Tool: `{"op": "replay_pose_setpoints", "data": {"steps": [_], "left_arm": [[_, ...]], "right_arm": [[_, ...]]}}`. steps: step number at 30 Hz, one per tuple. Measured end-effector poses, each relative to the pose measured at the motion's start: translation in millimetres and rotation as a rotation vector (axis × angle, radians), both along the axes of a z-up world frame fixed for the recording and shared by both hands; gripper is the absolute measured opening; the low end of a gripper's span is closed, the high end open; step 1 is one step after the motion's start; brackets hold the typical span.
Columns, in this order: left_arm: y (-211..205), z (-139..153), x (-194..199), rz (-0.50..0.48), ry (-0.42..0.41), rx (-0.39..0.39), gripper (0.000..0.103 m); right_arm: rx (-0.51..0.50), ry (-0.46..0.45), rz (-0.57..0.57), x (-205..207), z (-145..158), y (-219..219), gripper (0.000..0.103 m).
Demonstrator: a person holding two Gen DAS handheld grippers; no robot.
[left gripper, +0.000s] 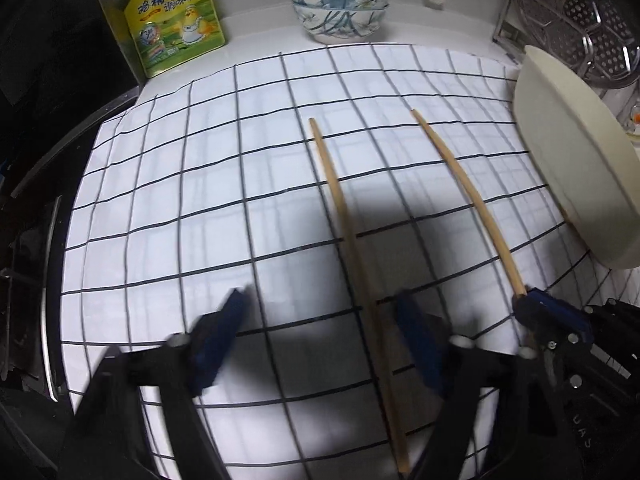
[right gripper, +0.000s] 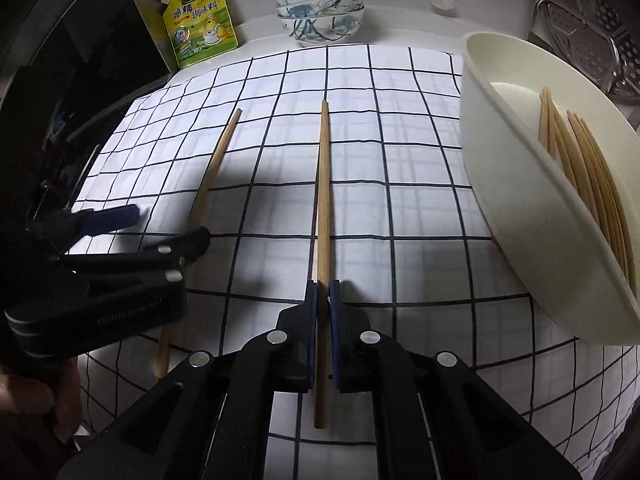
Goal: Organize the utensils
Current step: 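Close the right tool on a chopstick while the left tool grasps the last one, then carry the left tool's chopstick over the basin while the right tool carries its own, then open the left tool into the basin while the right tool releases its chopstick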
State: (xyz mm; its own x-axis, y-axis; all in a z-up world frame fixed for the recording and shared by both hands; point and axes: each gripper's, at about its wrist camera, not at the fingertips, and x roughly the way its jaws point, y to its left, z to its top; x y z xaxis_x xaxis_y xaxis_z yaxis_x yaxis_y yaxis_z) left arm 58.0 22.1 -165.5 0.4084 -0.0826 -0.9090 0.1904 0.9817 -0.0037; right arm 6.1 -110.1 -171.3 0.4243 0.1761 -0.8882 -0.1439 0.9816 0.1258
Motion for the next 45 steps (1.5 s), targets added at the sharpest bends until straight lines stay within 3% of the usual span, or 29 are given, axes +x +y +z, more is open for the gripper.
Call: {"op": "replay_pose_setpoints", "data": {"steps": [2, 3, 8, 16, 21, 28, 30, 31, 32, 33, 34, 35, 45], "left_arm": [[-4.0, 3.1, 0.1, -0.010, -0.011, -0.007, 0.009], [-5.8, 3.2, 1.4, -0.005, -0.003, -0.007, 0.007], [0.6, 14.2, 1.0, 0.030, 0.003, -0.050, 0.007], [-23.6, 99.5, 2.0, -0.008, -0.127, -0.109, 0.007], [-92.6, 132.7, 17.1, -0.119, -0.187, -0.161, 0.007], [-205.6, 131.9, 38.3, -0.280, -0.187, -0.165, 0.007], [-229.1, 128.0, 41.5, -0.295, -0.180, -0.120, 0.013], [-238.1, 125.6, 42.2, -0.292, -0.167, -0.090, 0.028], [-242.9, 124.7, 42.4, -0.284, -0.162, -0.072, 0.062], [-242.9, 125.1, 40.0, -0.277, -0.171, -0.071, 0.082], [-241.0, 128.8, 36.4, -0.266, -0.199, -0.082, 0.094], [-238.3, 134.0, 32.1, -0.253, -0.228, -0.097, 0.093], [-228.4, 145.3, 19.9, -0.206, -0.217, -0.069, 0.093]], "right_arm": [[0.010, -0.002, 0.002, -0.9, 2.5, -3.0, 0.006], [0.015, -0.004, 0.004, -1.0, 4.0, -3.7, 0.006], [0.068, -0.028, 0.024, -1.8, 21.2, -4.9, 0.006], [0.147, -0.176, 0.001, -4.3, 90.9, -43.6, 0.006], [0.109, -0.245, -0.131, -7.3, 121.3, -115.8, 0.006], [0.046, -0.214, -0.277, -2.0, 107.0, -207.2, 0.006], [0.040, -0.193, -0.291, 1.9, 102.8, -222.3, 0.009], [0.039, -0.181, -0.304, 3.1, 101.0, -230.2, 0.015], [0.042, -0.182, -0.321, 0.6, 101.7, -236.7, 0.032], [0.048, -0.194, -0.334, -2.4, 103.3, -242.0, 0.041], [0.049, -0.213, -0.346, -7.0, 105.7, -247.3, 0.042], [0.047, -0.221, -0.351, -10.4, 106.8, -250.7, 0.042], [0.048, -0.207, -0.374, -24.9, 110.7, -255.6, 0.044]]}}
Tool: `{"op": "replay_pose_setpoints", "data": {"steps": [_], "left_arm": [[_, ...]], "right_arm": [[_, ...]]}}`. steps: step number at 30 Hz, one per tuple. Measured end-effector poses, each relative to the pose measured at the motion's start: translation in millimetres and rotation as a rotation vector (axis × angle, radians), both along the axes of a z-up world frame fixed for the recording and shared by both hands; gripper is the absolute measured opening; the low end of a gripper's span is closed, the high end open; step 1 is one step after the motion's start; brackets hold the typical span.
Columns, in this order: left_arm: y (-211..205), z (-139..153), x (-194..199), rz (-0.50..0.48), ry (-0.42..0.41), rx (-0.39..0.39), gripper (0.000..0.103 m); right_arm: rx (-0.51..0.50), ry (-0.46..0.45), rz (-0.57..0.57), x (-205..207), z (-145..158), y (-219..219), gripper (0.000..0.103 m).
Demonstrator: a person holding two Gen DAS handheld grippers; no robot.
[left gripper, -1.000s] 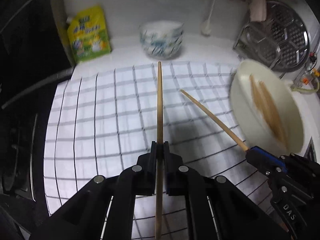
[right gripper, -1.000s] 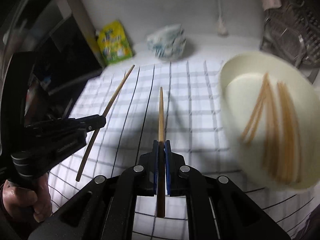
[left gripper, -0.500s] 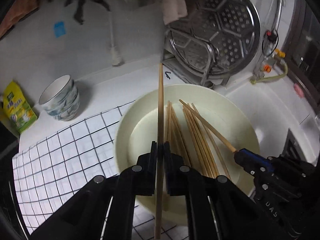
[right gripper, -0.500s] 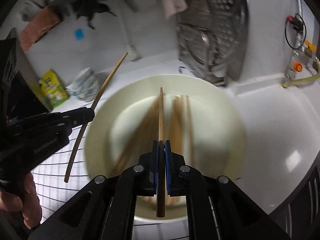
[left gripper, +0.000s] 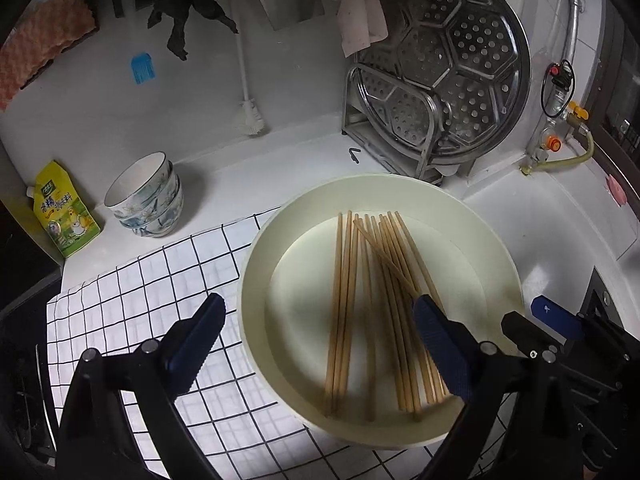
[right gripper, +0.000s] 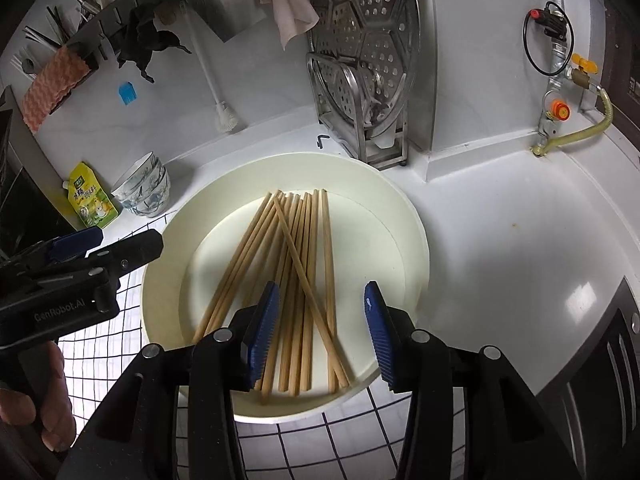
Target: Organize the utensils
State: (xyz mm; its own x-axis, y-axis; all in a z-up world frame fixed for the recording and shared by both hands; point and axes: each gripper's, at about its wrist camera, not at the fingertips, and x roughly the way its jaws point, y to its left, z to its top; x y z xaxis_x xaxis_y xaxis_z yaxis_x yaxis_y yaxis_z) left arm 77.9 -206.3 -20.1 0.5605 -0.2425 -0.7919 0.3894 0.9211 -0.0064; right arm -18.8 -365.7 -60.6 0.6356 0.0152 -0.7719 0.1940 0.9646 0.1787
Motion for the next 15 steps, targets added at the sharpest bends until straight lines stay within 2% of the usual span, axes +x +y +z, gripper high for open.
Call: {"op": "replay_pose_setpoints", "data": {"steps": [15], "left_arm": [[11.4, 5.2, -2.7, 0.024, 0.001, 0.022, 0.096]], "right_arm": [[-0.019, -0.004, -0.005, -3.5, 10.0, 13.0, 0.046]]}}
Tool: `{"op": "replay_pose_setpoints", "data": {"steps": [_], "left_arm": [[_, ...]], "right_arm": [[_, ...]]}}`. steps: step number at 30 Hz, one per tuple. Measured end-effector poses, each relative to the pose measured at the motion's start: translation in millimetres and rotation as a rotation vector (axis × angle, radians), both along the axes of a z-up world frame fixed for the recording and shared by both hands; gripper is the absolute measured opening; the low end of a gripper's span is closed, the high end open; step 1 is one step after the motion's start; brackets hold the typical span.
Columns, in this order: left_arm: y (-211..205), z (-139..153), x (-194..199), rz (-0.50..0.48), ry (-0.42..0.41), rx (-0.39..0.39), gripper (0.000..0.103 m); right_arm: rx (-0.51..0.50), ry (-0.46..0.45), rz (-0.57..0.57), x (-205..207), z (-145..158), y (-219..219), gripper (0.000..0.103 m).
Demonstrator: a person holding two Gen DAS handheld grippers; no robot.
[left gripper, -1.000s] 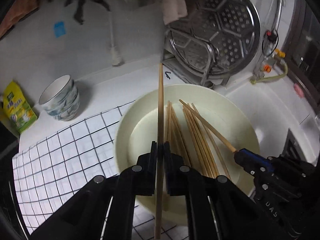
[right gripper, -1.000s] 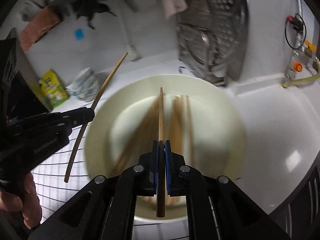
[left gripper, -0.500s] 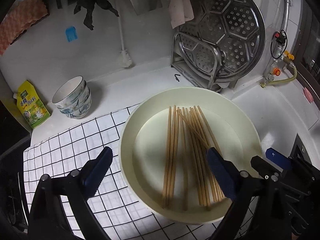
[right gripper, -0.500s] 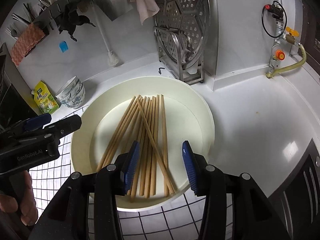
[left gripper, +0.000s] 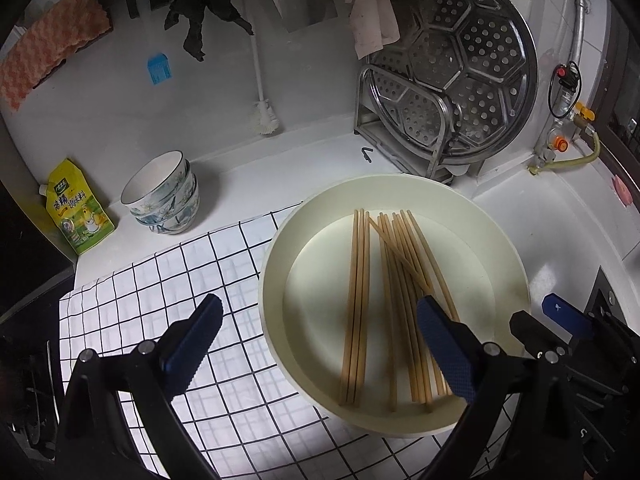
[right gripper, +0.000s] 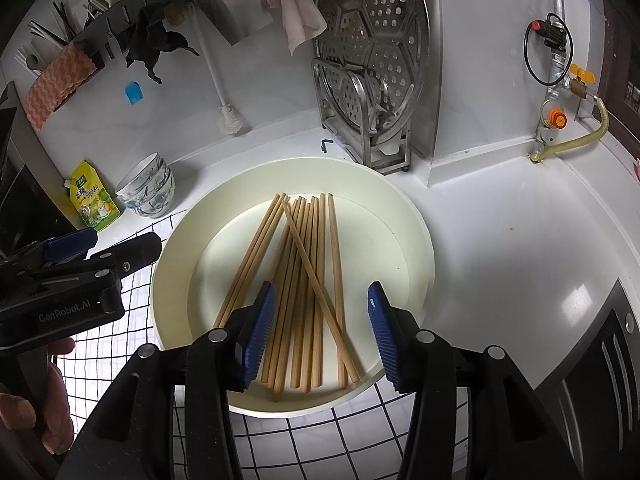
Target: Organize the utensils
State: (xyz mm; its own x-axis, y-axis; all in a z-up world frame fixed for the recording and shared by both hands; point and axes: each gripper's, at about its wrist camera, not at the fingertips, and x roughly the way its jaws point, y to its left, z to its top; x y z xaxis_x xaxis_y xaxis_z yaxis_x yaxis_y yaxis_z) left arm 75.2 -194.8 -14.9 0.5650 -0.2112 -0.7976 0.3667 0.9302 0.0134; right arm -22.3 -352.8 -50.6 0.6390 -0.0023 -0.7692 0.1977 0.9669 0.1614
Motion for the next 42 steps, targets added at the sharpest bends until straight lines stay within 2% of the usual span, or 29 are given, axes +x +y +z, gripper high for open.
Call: {"op": "replay_pose_setpoints", "data": {"steps": [18, 42], "left_arm": [[4.9, 3.6, -3.6, 0.014, -0.020, 0.008, 0.096], [9.2, 0.5, -5.1, 0.025, 0.006, 0.000, 0.096]], "right_arm": [[-0.008, -0.001, 0.007, 0.6, 1.3, 4.7, 0.047], [-0.011, -0.001, 0.016, -3.3, 1.1, 6.9, 0.047]]}}
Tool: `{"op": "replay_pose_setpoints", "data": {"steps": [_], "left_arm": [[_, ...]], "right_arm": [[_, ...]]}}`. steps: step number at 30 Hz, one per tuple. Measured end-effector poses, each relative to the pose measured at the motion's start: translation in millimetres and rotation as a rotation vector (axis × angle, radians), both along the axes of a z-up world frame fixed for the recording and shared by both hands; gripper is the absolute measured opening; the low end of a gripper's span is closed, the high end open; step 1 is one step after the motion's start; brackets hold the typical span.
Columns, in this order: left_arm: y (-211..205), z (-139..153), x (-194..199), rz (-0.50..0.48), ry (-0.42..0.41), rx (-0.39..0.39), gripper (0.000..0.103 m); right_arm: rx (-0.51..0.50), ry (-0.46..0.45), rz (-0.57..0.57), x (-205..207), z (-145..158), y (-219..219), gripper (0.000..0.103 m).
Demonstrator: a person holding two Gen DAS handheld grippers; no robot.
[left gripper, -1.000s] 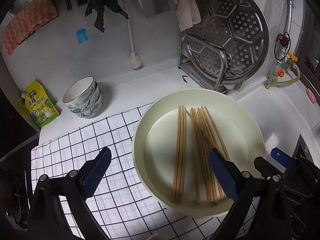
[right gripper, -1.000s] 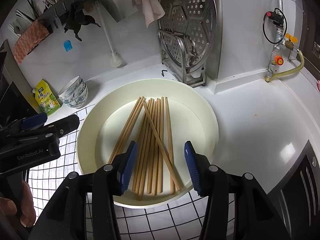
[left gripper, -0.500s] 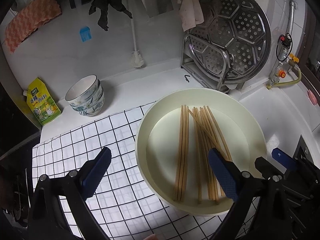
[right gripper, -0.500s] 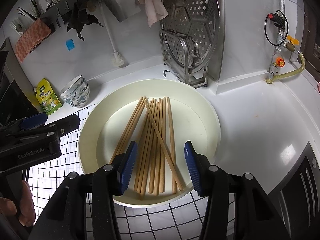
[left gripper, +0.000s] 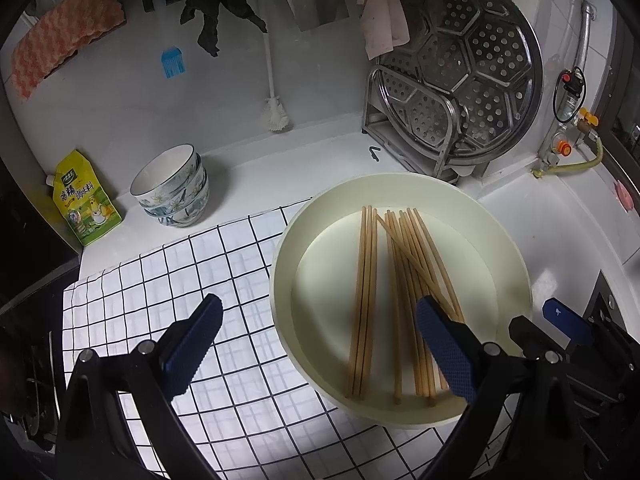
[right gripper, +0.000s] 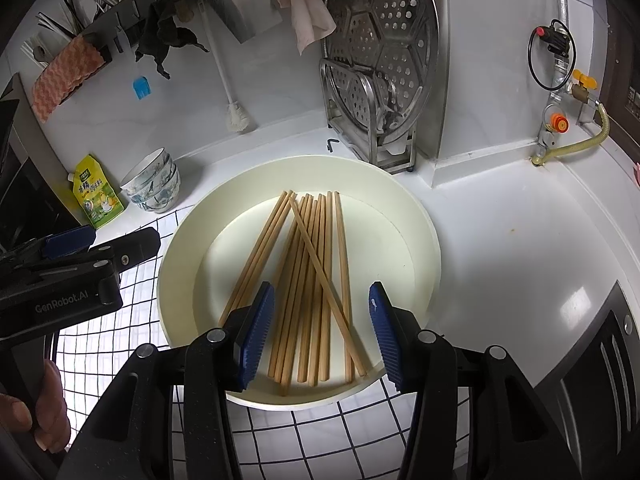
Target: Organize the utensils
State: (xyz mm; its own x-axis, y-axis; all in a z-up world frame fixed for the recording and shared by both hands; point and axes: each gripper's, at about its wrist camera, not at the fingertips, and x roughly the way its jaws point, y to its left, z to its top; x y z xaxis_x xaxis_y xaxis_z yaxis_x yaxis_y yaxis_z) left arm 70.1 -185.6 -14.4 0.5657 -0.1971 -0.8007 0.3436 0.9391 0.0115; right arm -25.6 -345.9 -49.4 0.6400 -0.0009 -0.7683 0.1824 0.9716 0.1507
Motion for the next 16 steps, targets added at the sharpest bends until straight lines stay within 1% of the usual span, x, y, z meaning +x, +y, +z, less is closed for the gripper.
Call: {"op": "replay_pose_setpoints", "data": {"steps": [4, 9, 10, 11, 12, 14, 16], "left_arm": [[0.6, -4.0, 1.7, -0.005, 0.013, 0.002, 0.096], [2.1, -4.3, 5.2, -0.018, 0.010, -0.002, 0.096], [2.1, -4.1, 6.2, -0.014, 0.001, 0.016, 0.096], [2.6, -3.7, 6.6, -0.009, -0.008, 0.026, 0.096], [4.2, -3.1, 6.5, -0.009, -0.021, 0.028, 0.096], [7.2, -2.0, 5.3, -0.009, -0.057, 0.036, 0.096], [9.9, -2.3, 6.7, -0.009, -0.056, 0.038, 0.096]], "right_arm": [[0.004, 0.007, 0.000, 0.1, -2.1, 1.0, 0.047], [0.025, 0.026, -0.005, 4.0, -8.9, -4.1, 0.048], [0.031, 0.022, -0.004, 5.4, -10.6, -6.2, 0.051], [0.039, 0.015, -0.004, 6.3, -11.3, -7.7, 0.058], [0.052, 0.001, -0.009, 6.7, -11.8, -9.2, 0.061], [0.067, -0.015, -0.018, 7.5, -12.7, -8.8, 0.061], [0.061, -0.018, -0.011, 7.8, -13.0, -2.7, 0.064]]}}
